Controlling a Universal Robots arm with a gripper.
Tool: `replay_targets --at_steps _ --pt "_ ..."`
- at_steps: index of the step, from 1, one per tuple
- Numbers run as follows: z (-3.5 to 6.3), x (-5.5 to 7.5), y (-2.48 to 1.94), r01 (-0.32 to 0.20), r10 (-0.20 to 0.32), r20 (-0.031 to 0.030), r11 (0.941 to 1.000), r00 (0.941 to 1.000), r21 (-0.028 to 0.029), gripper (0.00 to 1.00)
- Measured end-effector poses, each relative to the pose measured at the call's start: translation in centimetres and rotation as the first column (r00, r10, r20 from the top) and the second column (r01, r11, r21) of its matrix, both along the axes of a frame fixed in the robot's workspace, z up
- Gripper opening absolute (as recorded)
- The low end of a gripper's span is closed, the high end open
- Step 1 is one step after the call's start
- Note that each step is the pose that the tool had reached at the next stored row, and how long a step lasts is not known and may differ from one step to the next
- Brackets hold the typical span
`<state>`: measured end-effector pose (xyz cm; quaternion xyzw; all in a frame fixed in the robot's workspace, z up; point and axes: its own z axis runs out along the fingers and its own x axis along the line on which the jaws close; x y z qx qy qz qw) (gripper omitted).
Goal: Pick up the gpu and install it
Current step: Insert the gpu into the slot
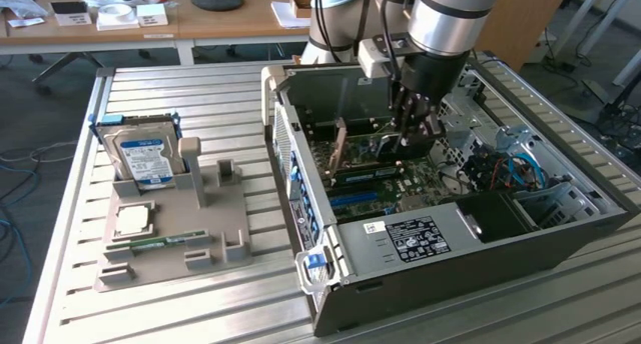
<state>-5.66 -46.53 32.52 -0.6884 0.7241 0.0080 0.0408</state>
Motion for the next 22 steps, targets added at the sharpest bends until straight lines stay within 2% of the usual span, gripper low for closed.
replay_targets --at_steps 22 --pt "-0.63 -0.26 0.00 0.000 0.000 0.0000 1.0000 1.0000 0.0000 0.27"
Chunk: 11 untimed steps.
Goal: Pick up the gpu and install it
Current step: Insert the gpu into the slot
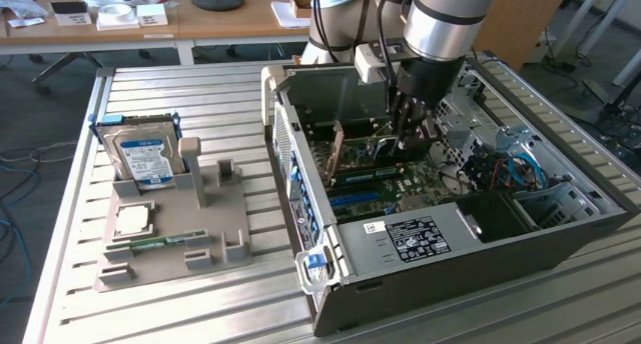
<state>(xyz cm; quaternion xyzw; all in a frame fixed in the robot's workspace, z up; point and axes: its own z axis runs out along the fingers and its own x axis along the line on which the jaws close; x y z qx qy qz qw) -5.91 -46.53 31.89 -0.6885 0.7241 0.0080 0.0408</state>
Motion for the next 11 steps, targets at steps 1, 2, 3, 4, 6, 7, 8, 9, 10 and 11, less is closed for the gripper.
replay_targets --at_steps 1,2,3,4,6,7,8,9,10,11 --pt "-0.08 0.00 0.00 0.000 0.000 0.0002 1.0000 1.0000 0.0004 0.27" --pt "-0.14 0.00 0.00 0.000 0.000 0.0001 1.0000 1.0000 0.0001 0.27" --pt "-0.16 0.00 0.00 0.000 0.000 0.0000 1.0000 1.0000 -0.0001 0.27" --pt "-0.16 0.00 0.00 0.000 0.000 0.0000 1.0000 1.0000 -0.0002 0.27" --pt "-0.16 0.00 0.00 0.000 0.000 -0.0001 1.0000 1.0000 -0.0002 0.27" --pt "-0.16 0.00 0.00 0.000 0.000 -0.0001 1.0000 1.0000 -0.0002 0.27" --pt "-0.16 0.00 0.00 0.000 0.000 0.0000 1.0000 1.0000 -0.0002 0.27" --pt "-0.16 0.00 0.00 0.000 0.000 0.0000 1.0000 1.0000 -0.0001 0.27" --pt "-0.21 0.00 0.00 0.000 0.000 0.0001 1.0000 1.0000 0.0002 0.27" --pt "-0.30 0.00 0.00 0.000 0.000 0.0002 1.0000 1.0000 0.0004 0.27"
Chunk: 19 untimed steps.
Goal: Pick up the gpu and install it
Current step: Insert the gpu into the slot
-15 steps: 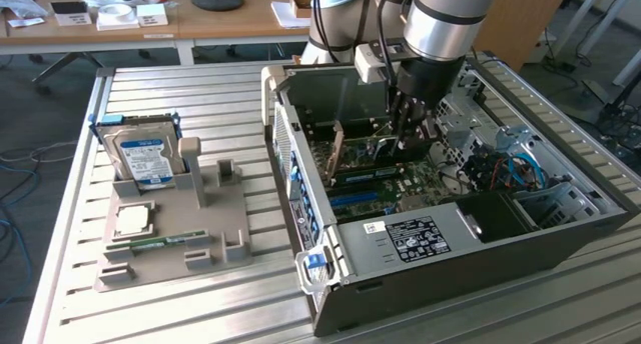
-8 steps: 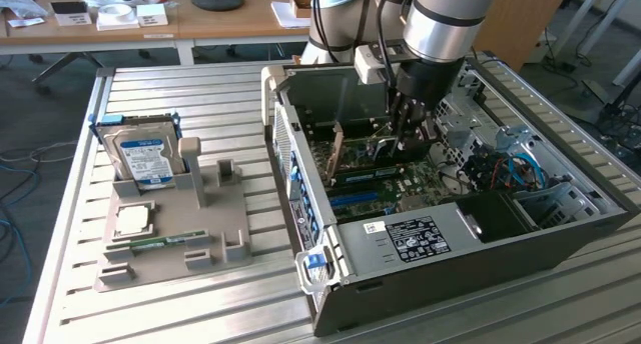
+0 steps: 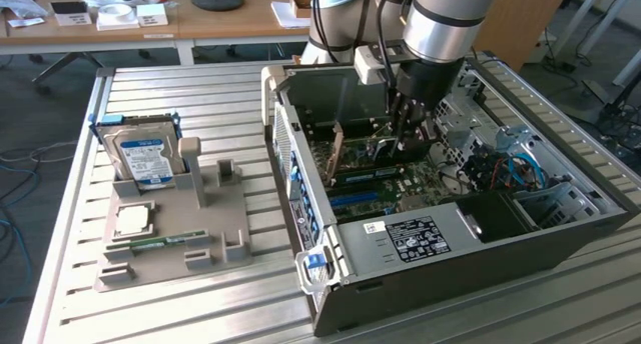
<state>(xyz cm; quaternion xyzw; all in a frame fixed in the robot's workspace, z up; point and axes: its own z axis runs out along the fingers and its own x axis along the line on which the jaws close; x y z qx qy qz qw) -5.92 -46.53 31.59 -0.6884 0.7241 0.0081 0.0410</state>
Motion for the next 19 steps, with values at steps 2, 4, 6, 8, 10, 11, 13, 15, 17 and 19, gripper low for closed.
replay_targets --at_steps 2,4,6,8,10,11,13,15,17,19 --pt "-0.09 0.0 0.00 0.000 0.000 -0.0003 1.0000 1.0000 -0.0006 0.27" --pt "-0.19 0.0 0.00 0.000 0.000 -0.0001 1.0000 1.0000 -0.0004 0.27" --pt "-0.32 0.0 0.00 0.000 0.000 -0.0002 1.0000 1.0000 -0.0004 0.27" --pt "-0.45 0.0 -0.01 0.000 0.000 -0.0001 1.0000 1.0000 -0.0005 0.27" --pt "-0.66 -0.1 -0.01 -0.002 0.002 -0.0003 1.0000 1.0000 -0.0005 0.27" --pt "-0.79 -0.1 0.00 -0.002 0.002 -0.0003 1.0000 1.0000 -0.0005 0.27" --pt "-1.06 -0.1 -0.01 -0.003 0.003 -0.0005 1.0000 1.0000 -0.0005 0.27" --pt "-1.32 -0.2 -0.01 -0.003 0.003 -0.0006 1.0000 1.0000 -0.0005 0.27" --pt "-1.39 -0.2 -0.01 -0.003 0.003 -0.0007 1.0000 1.0000 -0.0006 0.27" --pt "-1.39 -0.2 -0.01 -0.003 0.003 -0.0008 1.0000 1.0000 -0.0007 0.27"
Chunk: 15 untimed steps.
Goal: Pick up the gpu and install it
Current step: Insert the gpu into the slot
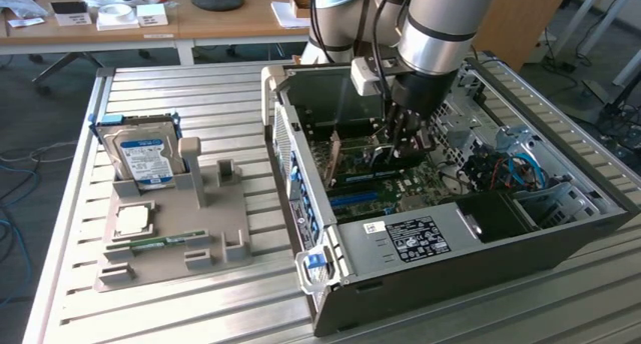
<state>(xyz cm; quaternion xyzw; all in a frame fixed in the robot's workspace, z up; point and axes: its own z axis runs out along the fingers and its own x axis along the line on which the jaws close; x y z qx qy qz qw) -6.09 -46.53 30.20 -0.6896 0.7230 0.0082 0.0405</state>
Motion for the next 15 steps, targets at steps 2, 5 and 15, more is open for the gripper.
replay_targets --at_steps 2,5,15 --pt "-0.08 -0.01 0.00 0.000 0.000 0.0002 1.0000 1.0000 0.0004 0.27" --pt "-0.36 -0.07 0.00 0.000 0.000 0.0001 1.0000 1.0000 0.0002 0.27" --pt "-0.94 -0.17 0.00 0.000 0.000 0.0001 1.0000 1.0000 -0.0002 0.27"
